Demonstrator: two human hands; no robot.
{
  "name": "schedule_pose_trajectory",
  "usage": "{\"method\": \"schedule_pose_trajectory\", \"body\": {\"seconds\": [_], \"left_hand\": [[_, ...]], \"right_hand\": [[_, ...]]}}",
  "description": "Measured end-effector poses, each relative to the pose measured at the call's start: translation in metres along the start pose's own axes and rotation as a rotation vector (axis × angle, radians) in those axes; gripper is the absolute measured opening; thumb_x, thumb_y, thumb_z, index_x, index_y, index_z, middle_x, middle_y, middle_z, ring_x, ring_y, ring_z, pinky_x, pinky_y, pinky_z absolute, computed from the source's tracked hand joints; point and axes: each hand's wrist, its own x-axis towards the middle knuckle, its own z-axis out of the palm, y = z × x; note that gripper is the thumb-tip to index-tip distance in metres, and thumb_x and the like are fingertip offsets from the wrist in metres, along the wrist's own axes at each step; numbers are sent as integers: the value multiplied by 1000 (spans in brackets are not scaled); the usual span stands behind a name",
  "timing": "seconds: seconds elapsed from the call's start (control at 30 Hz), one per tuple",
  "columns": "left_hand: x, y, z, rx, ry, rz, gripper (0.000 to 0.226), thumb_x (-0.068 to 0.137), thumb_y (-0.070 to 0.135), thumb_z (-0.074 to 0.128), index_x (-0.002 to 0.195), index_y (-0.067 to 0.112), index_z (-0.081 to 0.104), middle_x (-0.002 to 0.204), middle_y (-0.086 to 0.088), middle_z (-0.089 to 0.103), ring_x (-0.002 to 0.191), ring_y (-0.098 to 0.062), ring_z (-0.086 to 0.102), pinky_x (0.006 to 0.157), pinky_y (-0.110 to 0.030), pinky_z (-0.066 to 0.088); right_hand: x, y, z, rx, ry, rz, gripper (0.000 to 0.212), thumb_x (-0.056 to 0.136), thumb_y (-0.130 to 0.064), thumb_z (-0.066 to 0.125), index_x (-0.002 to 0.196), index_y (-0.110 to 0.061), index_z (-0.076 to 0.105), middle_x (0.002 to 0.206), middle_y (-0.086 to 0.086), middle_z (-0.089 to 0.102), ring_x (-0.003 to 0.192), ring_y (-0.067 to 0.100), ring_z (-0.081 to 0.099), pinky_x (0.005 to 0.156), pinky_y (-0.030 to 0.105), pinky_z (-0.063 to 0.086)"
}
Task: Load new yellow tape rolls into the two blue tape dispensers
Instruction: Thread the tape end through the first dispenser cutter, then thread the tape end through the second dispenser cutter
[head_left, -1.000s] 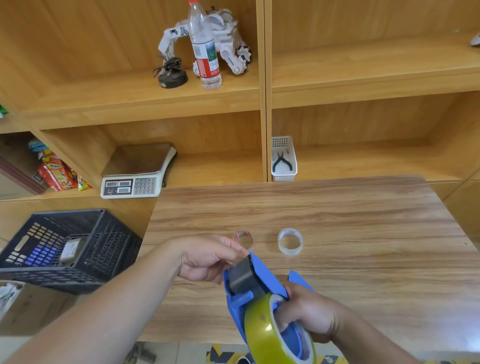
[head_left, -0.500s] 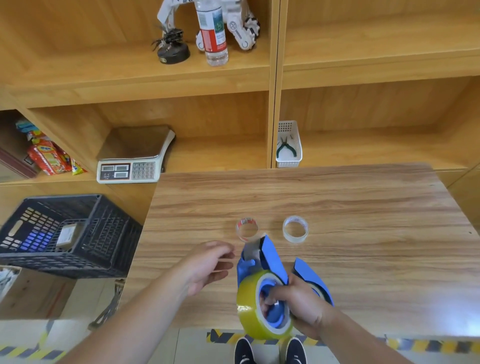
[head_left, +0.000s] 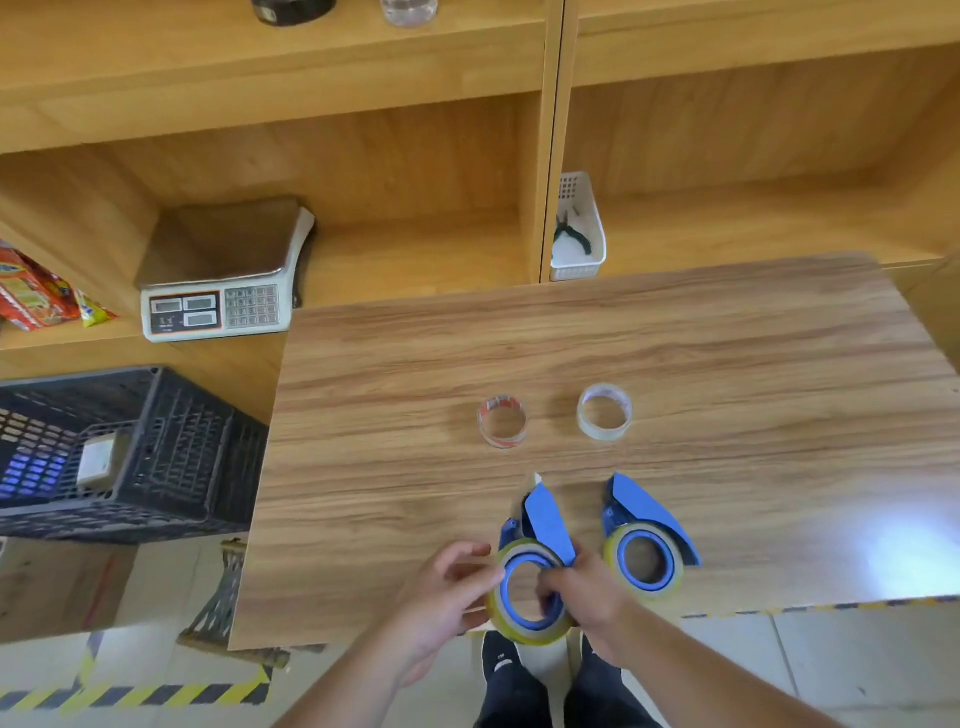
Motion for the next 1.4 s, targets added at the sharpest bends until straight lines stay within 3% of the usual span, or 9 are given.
{"method": "schedule_pose_trajectory", "body": {"seconds": [0.1, 0.2, 0.37, 0.47, 0.6, 1.07, 1.17, 1.27, 1.4], "left_hand": [[18, -14, -6, 12, 4, -12, 32, 87, 15, 81, 117, 19, 71, 111, -9, 78, 98, -25, 77, 90, -40, 62], [37, -23, -13, 23, 16, -44, 30, 88, 14, 80, 115, 21, 70, 105, -5, 80, 95, -22, 78, 87, -38, 62], [62, -34, -20, 91, 34, -63, 33, 90, 16, 78, 120, 26, 67, 115, -2, 75, 104, -19, 75, 97, -41, 60], [74, -42, -20, 113, 37, -77, 33, 92, 16, 75, 121, 27, 66, 119, 0, 73, 109, -19, 72, 101, -43, 57], [87, -49, -16, 111, 54, -82, 34, 92, 17, 75, 123, 28, 66, 121, 3, 72, 110, -16, 71, 104, -43, 55], [103, -57, -15, 278, 192, -79, 47, 85, 45, 73, 130, 37, 63, 125, 14, 68, 114, -10, 66, 109, -43, 49], [103, -61, -14, 285, 203, -80, 63, 73, 58, 71, 132, 40, 62, 128, 14, 68, 115, -10, 66, 109, -44, 50], [96, -53, -8, 337, 213, -49, 40, 87, 45, 69, 126, 44, 62, 126, 12, 67, 111, -11, 65, 103, -38, 52], [80, -40, 8, 521, 317, 55, 42, 88, 36, 70, 129, 38, 58, 127, 7, 54, 109, -14, 59, 89, -30, 46]], "right_hand": [[15, 10, 8, -29, 10, 10, 46, 58, -4, 62, 103, -15, 64, 76, 9, 66, 69, 23, 60, 65, 37, 48], [27, 13, 15, -96, 53, 6, 51, 74, -5, 64, 119, -25, 53, 97, 6, 71, 85, 20, 66, 75, 32, 51], [42, 13, 21, -291, 113, -12, 48, 81, -20, 66, 122, -35, 46, 104, -5, 70, 90, 16, 69, 80, 35, 59], [56, 21, 22, -401, 142, -33, 59, 73, -30, 66, 129, -36, 49, 115, -5, 65, 93, 16, 68, 84, 40, 60], [58, 13, 24, -499, 182, -85, 56, 85, -20, 65, 138, -25, 48, 131, 2, 49, 93, 17, 55, 81, 28, 47], [83, 17, 31, -676, 213, -112, 61, 86, -12, 62, 142, -20, 40, 139, 5, 41, 116, 30, 57, 95, 41, 53], [83, 16, 30, -669, 205, -109, 61, 85, -12, 63, 142, -20, 40, 139, 6, 41, 117, 30, 56, 97, 42, 52], [79, 13, 27, -674, 172, -113, 67, 83, -16, 64, 144, -20, 37, 138, 7, 42, 121, 30, 52, 102, 43, 49], [62, 4, 10, -669, 210, -241, 76, 85, -27, 62, 152, -20, 28, 137, 6, 42, 127, 29, 40, 110, 41, 38]]}}
